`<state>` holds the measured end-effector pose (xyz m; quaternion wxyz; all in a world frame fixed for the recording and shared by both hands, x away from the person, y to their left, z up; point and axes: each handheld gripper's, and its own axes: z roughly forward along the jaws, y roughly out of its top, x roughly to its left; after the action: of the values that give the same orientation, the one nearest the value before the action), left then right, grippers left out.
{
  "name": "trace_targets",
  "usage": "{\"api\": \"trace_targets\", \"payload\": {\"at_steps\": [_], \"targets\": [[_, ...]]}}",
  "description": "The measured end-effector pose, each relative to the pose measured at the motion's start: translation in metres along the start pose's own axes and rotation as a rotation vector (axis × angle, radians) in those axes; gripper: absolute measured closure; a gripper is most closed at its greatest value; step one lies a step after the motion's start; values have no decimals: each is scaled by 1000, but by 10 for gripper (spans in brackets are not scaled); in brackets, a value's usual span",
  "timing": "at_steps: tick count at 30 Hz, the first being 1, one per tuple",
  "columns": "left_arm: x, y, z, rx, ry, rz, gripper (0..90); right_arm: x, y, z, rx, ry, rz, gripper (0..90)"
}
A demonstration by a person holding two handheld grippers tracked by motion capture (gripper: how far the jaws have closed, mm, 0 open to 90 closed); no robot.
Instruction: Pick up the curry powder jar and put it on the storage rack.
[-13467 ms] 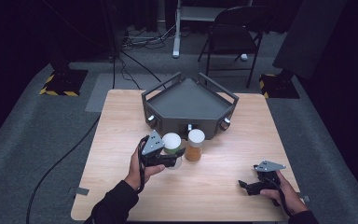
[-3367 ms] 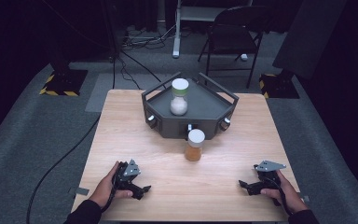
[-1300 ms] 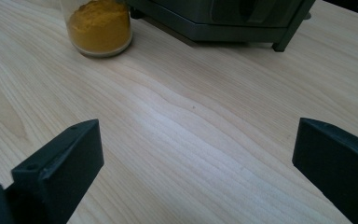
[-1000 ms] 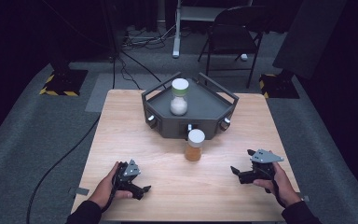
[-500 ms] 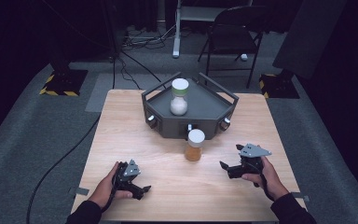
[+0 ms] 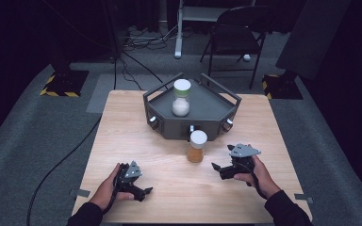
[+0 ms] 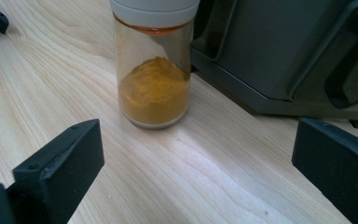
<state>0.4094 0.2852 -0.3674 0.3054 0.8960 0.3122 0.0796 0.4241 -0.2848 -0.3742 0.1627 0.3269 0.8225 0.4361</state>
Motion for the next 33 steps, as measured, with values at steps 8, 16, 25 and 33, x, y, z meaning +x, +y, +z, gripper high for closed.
{"api": "trace_targets", "payload": {"at_steps": [8,16,25,33], "targets": [[0,0,0,0,0,0,3,3,3,17,-14,29,9,22],[0,0,0,0,0,0,3,5,5,29,-33,31,32,22],[0,0,0,0,0,0,3,7,8,51,-36,54,42,22],[0,0,0,0,0,0,3,5,9,63,-58,67,95,27]]}}
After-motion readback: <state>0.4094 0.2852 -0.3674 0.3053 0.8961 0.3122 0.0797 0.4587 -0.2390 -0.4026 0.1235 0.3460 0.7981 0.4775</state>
